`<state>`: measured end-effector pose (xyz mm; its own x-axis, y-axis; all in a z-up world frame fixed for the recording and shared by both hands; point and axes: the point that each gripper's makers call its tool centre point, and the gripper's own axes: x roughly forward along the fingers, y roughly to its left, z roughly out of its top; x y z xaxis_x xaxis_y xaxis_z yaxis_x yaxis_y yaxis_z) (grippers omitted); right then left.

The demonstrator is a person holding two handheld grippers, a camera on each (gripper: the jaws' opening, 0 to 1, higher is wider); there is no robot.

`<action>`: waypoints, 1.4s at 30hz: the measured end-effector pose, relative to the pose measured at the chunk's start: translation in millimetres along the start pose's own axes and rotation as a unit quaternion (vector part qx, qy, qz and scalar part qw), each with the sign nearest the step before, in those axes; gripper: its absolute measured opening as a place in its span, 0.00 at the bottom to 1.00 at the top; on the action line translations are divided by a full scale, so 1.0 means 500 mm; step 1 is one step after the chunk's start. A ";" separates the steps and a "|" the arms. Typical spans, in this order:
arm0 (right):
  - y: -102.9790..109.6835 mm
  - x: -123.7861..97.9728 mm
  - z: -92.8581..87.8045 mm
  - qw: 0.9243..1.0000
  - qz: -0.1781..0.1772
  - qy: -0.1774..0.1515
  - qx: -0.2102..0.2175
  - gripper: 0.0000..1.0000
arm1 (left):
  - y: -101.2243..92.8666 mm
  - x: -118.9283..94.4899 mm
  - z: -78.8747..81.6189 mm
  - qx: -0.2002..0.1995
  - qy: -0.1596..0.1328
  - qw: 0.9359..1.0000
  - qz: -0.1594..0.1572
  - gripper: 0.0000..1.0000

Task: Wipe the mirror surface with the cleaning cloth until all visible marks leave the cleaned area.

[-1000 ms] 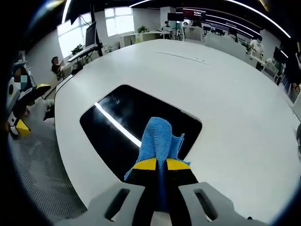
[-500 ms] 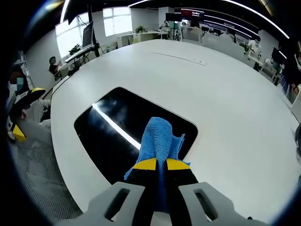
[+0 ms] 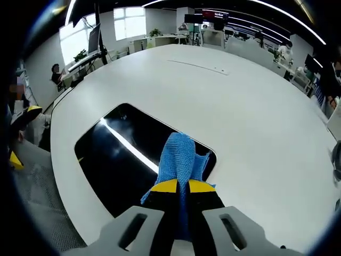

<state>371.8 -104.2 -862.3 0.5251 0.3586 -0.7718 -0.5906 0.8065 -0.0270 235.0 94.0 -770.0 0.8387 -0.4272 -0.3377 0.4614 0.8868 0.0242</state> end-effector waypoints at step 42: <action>-0.059 0.046 0.059 0.999 -0.038 0.009 0.007 0.00 | -0.002 0.000 0.002 -0.001 0.002 1.000 0.000 0.74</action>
<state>419.2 -106.0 -860.6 0.5576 0.2877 -0.7786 -0.5405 0.8377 -0.0776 234.9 93.1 -769.0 0.8374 -0.4270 -0.3412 0.4614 0.8869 0.0224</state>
